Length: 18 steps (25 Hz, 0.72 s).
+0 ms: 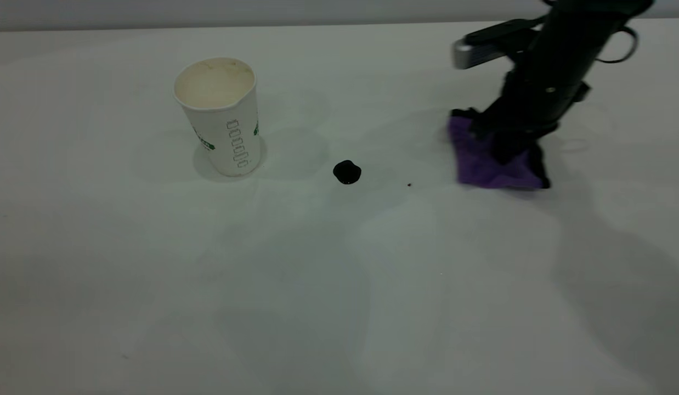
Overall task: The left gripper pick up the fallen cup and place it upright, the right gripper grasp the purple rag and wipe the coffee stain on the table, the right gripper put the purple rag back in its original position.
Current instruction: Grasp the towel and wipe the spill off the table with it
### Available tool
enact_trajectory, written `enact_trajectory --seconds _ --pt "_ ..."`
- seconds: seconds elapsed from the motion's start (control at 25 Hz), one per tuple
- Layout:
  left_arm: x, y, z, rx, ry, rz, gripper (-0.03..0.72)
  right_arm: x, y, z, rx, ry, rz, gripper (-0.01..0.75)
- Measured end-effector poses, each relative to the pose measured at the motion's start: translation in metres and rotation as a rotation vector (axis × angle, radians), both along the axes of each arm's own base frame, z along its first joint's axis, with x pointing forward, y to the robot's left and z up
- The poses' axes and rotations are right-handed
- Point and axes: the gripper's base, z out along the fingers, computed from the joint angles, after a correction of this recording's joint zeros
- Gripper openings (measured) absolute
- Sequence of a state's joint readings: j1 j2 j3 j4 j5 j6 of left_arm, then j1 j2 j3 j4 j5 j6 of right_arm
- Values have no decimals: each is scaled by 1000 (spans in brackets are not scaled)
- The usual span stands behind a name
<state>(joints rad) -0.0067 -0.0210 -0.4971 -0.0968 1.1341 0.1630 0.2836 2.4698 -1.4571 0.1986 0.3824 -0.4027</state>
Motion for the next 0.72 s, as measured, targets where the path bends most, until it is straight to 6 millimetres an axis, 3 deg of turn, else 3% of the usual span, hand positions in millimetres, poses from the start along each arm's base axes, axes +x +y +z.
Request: enact_trajectory --seconds 0.36,0.72 --pt "0 0 0 0 0 0 469 2 93 10 70 -85 157 46" --pt "0 0 0 0 0 0 469 0 135 0 95 -9 227 46"
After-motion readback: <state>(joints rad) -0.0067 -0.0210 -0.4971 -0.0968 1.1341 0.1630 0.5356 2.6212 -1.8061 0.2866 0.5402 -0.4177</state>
